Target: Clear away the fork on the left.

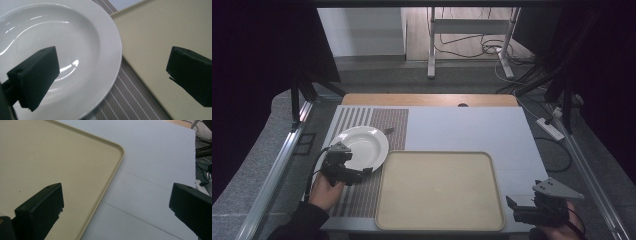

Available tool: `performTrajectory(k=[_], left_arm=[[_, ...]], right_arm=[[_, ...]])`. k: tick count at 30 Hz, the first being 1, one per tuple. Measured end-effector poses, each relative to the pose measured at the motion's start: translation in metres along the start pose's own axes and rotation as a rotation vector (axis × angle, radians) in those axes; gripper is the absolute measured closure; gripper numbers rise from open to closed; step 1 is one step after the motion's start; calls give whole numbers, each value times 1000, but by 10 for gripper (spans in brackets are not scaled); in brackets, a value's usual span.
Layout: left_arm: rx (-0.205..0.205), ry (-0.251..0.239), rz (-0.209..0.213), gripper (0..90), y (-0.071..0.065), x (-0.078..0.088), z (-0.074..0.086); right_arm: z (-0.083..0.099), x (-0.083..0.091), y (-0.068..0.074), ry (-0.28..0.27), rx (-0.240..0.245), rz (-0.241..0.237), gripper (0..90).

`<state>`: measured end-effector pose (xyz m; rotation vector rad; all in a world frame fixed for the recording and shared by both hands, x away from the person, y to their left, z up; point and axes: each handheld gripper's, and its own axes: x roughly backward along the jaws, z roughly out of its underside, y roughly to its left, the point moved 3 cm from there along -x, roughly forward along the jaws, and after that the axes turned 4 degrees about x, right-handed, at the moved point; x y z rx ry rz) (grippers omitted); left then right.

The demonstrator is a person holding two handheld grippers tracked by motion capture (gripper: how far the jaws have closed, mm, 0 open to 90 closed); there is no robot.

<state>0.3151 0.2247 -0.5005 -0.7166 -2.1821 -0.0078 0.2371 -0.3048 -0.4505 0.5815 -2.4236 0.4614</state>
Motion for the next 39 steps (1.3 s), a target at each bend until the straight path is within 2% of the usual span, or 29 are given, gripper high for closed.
performTrajectory(k=[8,13,17,33,37,39], left_arm=[[-12,38,10,0,6,-19,-17],[5,47,0,0,11,-29,-29],[-14,62,-27,0,14,-37,-36],[-81,93,-9,0,21,-72,-66],[-99,104,-17,1,23,-80,-72],[-108,107,-25,38,24,-84,-76]], right_arm=[[0,0,0,1,-1,0,0],[0,0,0,3,-1,-1,0],[0,0,0,3,0,-1,0],[0,-1,0,3,-4,-5,0],[0,-1,0,2,-3,-5,0],[0,-1,0,3,-3,-6,0]])
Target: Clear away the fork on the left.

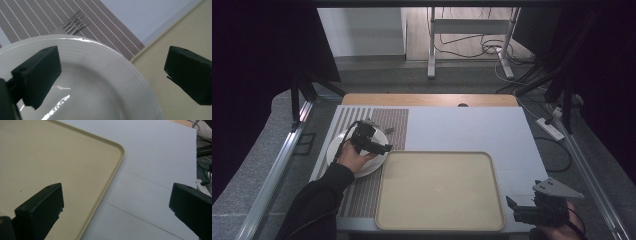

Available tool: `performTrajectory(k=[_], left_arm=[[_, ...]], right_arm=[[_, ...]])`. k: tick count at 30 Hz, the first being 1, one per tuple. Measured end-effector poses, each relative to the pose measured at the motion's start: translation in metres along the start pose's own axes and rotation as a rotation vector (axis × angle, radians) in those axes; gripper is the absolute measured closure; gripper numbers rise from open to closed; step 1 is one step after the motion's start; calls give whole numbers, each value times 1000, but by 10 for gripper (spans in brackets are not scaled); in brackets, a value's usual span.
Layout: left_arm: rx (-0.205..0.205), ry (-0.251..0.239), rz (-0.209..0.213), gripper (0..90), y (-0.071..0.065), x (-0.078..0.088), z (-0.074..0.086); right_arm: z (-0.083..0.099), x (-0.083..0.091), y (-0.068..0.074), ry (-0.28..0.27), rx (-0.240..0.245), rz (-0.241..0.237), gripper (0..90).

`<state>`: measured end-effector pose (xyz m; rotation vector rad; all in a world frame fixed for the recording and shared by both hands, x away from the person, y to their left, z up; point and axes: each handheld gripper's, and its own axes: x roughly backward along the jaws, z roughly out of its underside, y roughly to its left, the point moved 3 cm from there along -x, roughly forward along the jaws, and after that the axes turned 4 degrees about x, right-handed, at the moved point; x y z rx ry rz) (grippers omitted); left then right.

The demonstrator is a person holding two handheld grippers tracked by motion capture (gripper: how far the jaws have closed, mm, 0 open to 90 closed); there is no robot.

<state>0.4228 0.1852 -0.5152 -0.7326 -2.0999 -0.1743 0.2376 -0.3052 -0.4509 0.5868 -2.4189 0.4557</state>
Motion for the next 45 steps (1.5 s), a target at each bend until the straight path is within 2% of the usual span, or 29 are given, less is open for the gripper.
performTrajectory(k=[2,5,7,8,10,12,13,14,16,21,28,32,34,37,43,45], left_arm=[[-1,3,-8,64,2,-2,-4],[1,9,-27,202,7,-4,-11],[-3,14,-16,337,9,-6,-15],[-4,26,-13,392,11,-8,-17],[-16,49,6,567,13,-13,-20],[-27,68,13,690,15,-18,-22],[-35,57,6,754,16,-18,-24],[-32,59,25,885,17,-20,-26],[-33,69,32,885,17,-23,-28],[-55,113,16,886,18,-37,-34],[-37,155,6,887,23,-54,-39],[-43,192,-43,887,27,-65,-43],[-35,186,-35,887,31,-67,-45],[-15,181,-45,887,38,-69,-49],[9,153,-100,887,51,-78,-61],[4,154,-126,887,55,-81,-66]], right_arm=[[0,0,0,0,0,0,0],[0,0,0,0,1,-1,0],[0,0,0,1,1,-2,0],[0,0,0,1,1,-2,0],[0,0,0,1,2,-4,0],[0,0,0,2,3,-5,0],[0,0,0,2,3,-6,0],[0,0,0,2,3,-7,0],[0,0,0,2,4,-7,0],[0,0,0,1,5,-9,0],[0,0,0,1,6,-11,0],[0,0,0,0,6,-12,0],[0,0,0,0,5,-12,0],[0,0,0,0,5,-14,1],[0,0,1,0,11,-15,0],[0,0,0,-1,11,-16,1]])
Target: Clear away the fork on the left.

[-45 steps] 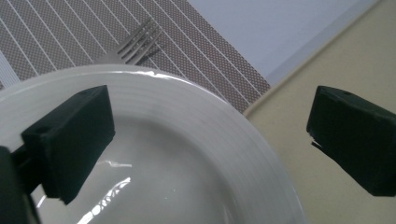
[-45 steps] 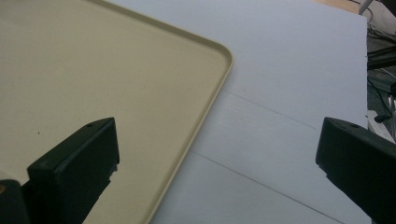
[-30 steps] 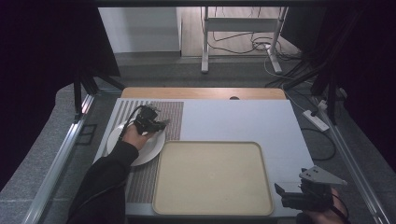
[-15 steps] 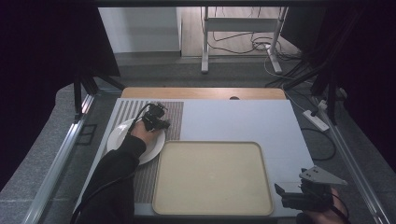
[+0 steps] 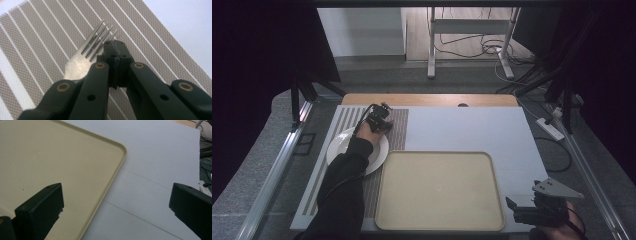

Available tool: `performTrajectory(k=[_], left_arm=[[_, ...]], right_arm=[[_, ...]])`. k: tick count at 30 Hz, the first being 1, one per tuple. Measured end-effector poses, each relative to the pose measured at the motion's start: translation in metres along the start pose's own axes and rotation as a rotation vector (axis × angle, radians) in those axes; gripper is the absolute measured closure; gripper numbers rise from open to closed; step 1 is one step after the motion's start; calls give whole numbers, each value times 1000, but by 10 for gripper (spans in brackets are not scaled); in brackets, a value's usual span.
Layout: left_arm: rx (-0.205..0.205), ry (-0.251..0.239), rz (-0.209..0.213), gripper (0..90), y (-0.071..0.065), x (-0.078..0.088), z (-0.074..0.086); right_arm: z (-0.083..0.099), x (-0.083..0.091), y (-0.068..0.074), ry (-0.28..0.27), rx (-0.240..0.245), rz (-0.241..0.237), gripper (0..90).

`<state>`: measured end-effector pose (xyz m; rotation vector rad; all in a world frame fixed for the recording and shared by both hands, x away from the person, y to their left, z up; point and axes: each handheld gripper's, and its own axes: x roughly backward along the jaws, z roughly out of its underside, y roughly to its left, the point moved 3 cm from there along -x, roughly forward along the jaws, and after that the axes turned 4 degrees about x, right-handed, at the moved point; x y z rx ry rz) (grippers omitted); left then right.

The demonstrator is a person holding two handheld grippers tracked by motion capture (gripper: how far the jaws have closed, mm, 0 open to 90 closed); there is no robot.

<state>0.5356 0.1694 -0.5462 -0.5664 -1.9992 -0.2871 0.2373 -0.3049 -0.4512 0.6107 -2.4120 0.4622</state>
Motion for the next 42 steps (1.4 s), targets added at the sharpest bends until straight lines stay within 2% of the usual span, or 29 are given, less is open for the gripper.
performTrajectory(k=[2,3,5,7,10,11,12,14,16,19,21,25,27,29,31,33,34,35,36,42], left_arm=[[-6,21,-28,887,2,-2,-6],[-3,34,-27,887,3,-2,-8],[-21,60,-30,887,3,-2,-12],[-42,65,-16,887,4,1,-13],[-31,33,42,858,9,11,-14],[-33,30,50,775,12,14,-14],[-39,26,36,660,15,17,-14],[-31,24,34,495,21,21,-13],[-19,22,22,375,28,24,-11],[39,31,38,178,41,23,-6],[74,42,40,0,47,21,-2],[82,47,31,0,56,18,6],[82,59,-4,8,60,16,10],[82,65,-13,43,65,15,12],[82,79,-35,119,69,15,15],[69,116,-62,250,73,14,18],[71,115,-56,293,74,14,19],[74,113,-25,315,76,14,21],[76,112,2,385,77,15,22],[66,90,30,634,86,20,29]], right_arm=[[0,0,0,-3,-2,-1,0],[0,0,0,-3,-2,-1,1],[0,0,-1,-1,-3,-3,1],[0,1,-1,-2,-3,-3,0],[1,1,-1,-2,-2,-1,0],[0,1,0,-3,-3,-2,1],[0,1,0,-1,-2,-2,1],[0,0,0,0,0,-2,1],[0,0,0,0,3,-2,1],[0,0,0,0,2,-2,0],[0,0,0,0,1,-3,0],[0,0,0,0,0,-3,1],[0,0,0,1,0,-4,1],[0,0,0,1,-1,-3,1],[0,0,0,1,-2,-3,1],[0,0,0,1,-3,-4,1],[0,0,0,2,-3,-3,1],[0,0,0,2,-3,-3,1],[0,0,0,1,-3,-4,1],[0,0,0,3,-2,-3,0]])
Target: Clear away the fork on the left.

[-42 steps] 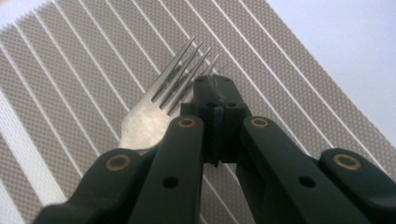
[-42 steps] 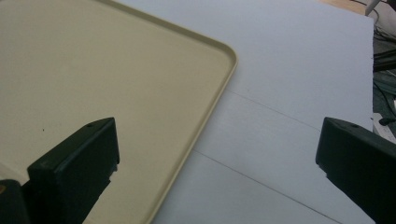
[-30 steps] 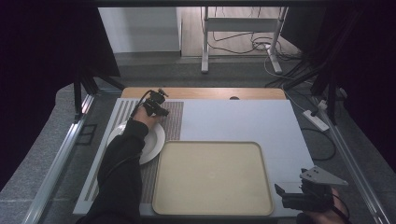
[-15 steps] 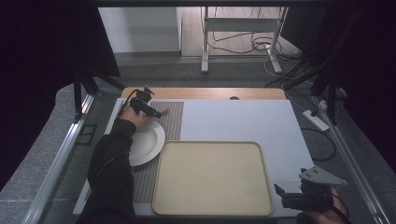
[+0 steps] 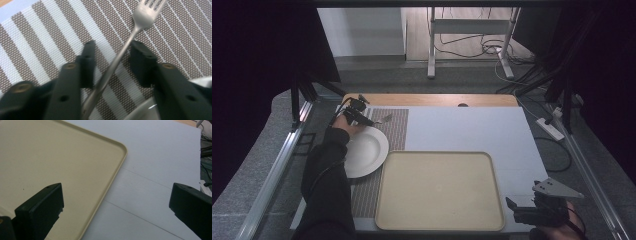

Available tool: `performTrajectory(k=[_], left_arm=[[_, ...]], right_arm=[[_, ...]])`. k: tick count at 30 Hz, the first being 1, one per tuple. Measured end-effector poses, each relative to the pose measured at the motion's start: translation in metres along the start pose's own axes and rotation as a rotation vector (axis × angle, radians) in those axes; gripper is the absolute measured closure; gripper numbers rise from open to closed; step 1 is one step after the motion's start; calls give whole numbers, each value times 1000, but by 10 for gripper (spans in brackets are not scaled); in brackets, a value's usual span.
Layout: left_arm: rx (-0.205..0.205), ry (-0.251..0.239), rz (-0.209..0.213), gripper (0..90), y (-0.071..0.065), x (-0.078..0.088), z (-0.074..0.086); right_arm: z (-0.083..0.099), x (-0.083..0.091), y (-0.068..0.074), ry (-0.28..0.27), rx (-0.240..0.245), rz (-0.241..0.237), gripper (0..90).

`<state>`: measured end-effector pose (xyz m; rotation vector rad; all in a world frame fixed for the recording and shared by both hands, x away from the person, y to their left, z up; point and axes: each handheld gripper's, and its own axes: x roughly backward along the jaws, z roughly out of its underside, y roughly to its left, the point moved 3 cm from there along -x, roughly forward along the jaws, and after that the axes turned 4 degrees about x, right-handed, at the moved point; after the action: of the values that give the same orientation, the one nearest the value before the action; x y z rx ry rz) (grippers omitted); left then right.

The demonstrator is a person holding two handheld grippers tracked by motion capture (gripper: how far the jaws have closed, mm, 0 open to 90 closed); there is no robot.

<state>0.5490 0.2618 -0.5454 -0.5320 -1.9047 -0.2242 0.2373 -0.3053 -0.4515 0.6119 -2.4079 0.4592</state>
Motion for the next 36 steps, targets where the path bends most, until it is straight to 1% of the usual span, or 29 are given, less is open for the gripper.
performTrajectory(k=[1,2,3,5,7,8,11,13,14,17,18,19,20,22,25,28,29,36], left_arm=[[-4,2,-4,714,2,1,1],[-5,-1,8,739,3,1,2],[-15,-7,9,750,4,1,4],[-54,-10,1,781,3,2,5],[-84,-6,-3,824,1,3,6],[-72,-7,-4,846,1,3,7],[-76,-20,-2,848,1,3,9],[-84,-17,-36,849,2,4,9],[-93,-9,-61,849,3,5,9],[-82,-8,-112,849,9,11,11],[-78,-10,-122,849,11,13,11],[-77,-9,-145,849,13,16,12],[-74,-6,-159,849,14,19,14],[-67,-9,-176,849,17,23,16],[-55,-12,-188,849,22,31,22],[-55,-12,-189,848,25,41,27],[-56,-14,-183,848,26,44,28],[-52,-42,-118,848,21,62,40]], right_arm=[[0,0,0,0,-1,0,1],[0,0,0,0,-1,0,0],[0,0,0,0,-1,1,1],[0,0,0,2,-1,1,1],[0,0,0,2,-3,0,1],[0,0,0,2,-3,1,1],[0,0,0,1,0,1,1],[0,0,0,2,0,1,1],[0,0,0,2,-2,0,1],[0,0,0,3,-6,1,1],[0,0,0,3,-4,1,1],[0,0,0,4,-4,1,1],[0,0,0,4,-3,1,0],[0,0,0,5,-3,1,1],[0,0,0,3,-3,1,0],[0,0,0,4,-1,2,0],[0,0,0,5,-1,2,0],[0,0,1,6,2,5,1]])
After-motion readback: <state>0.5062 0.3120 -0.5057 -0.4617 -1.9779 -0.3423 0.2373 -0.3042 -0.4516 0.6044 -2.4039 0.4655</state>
